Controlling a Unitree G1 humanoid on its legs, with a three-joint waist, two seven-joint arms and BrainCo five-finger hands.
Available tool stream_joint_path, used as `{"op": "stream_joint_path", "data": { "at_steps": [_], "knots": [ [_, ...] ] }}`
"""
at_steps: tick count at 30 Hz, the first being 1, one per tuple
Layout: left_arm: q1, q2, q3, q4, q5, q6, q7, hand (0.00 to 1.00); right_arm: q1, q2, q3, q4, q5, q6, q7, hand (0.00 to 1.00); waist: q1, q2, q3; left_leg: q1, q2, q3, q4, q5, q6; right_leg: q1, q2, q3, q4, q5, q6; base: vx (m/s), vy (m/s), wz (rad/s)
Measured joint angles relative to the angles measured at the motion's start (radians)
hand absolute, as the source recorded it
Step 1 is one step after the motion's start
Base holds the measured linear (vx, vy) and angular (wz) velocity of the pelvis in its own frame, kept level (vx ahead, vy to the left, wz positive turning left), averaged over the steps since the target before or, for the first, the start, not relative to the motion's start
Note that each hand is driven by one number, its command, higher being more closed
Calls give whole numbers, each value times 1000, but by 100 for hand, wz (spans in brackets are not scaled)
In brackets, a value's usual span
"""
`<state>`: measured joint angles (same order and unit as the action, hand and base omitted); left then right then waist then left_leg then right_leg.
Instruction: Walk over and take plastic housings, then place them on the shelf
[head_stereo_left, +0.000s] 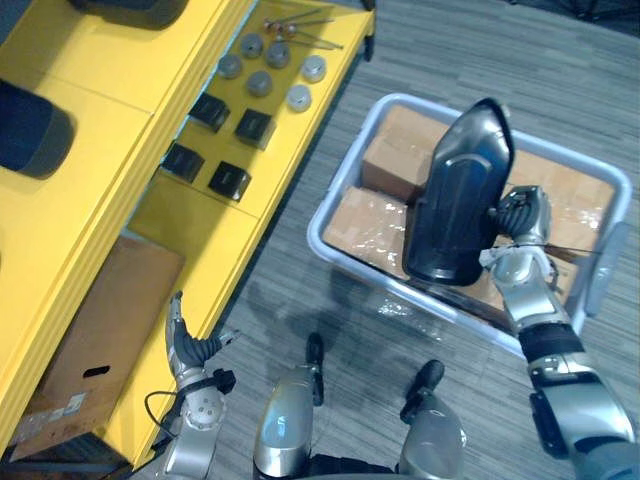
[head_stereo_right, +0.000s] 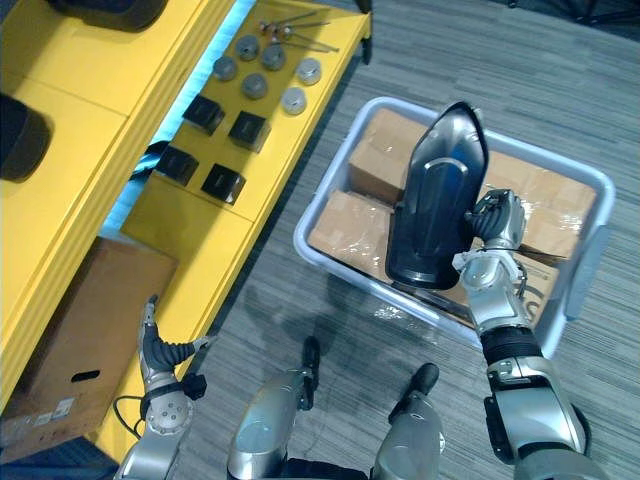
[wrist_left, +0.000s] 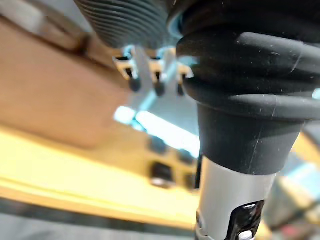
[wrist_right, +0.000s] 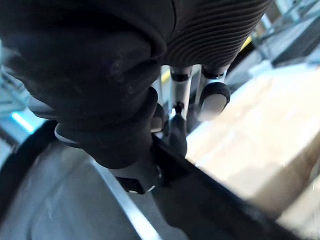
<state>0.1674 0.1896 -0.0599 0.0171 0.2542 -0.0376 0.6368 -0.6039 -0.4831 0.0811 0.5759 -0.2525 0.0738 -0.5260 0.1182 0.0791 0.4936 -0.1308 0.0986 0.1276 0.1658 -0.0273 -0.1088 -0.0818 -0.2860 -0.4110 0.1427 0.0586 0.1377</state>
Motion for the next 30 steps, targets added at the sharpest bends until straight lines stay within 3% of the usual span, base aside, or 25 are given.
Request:
{"op": "stream_joint_path", "data": {
  "at_steps": [3,7,11,14,16,19,28,30],
  "knots": [
    [-39,2,-23,-20,-14,-23,-25,0,0,5,3,-21,-32,0,1,100,-1,-6,-33,21,18,7,-22,9,-10,16,27,1,-24,5,-7,24,-53,-9],
    [-102,3,-104,-61,-132,-69,-176,0,-22,5,18,-23,-70,-1,11,100,-19,-8,-69,29,23,20,-21,9,-10,19,35,10,-31,13,-17,1,-16,-8],
    [-249,7,-221,-9,-301,-49,-337,0,-141,5,69,41,-101,-7,25,100,-26,-8,-69,27,33,41,-14,9,-11,12,51,33,-60,42,-27,-73,5,-19],
    [-384,-5,-281,133,-457,-3,-399,0,-264,6,113,115,-116,-32,25,100,-29,-9,-69,11,45,51,-5,11,-14,-7,65,53,-74,59,-36,-127,-5,-22],
    [-489,-9,-301,268,-555,24,-399,0,-354,11,136,133,-116,-60,20,100,-40,-10,-68,-19,51,57,9,12,-16,-37,75,58,-76,72,-46,-110,-4,-14],
    [-608,-22,-292,405,-623,23,-338,0,-428,23,147,140,-116,-101,3,100,-48,-11,-68,-40,63,73,10,23,-22,-65,89,67,-81,84,-54,-69,-9,-13],
    [-855,-57,-265,523,-745,13,-252,0,-514,98,200,141,-117,-164,-28,100,-78,-12,-67,-45,67,89,-12,38,-26,-96,98,90,-81,93,-61,-8,0,-7],
    [-895,-84,-254,553,-811,-16,-213,0,-526,117,211,141,-118,-180,-40,100,-78,-13,-66,-45,66,97,-15,38,-26,-101,98,96,-81,93,-61,20,23,-7]
  ]
}}
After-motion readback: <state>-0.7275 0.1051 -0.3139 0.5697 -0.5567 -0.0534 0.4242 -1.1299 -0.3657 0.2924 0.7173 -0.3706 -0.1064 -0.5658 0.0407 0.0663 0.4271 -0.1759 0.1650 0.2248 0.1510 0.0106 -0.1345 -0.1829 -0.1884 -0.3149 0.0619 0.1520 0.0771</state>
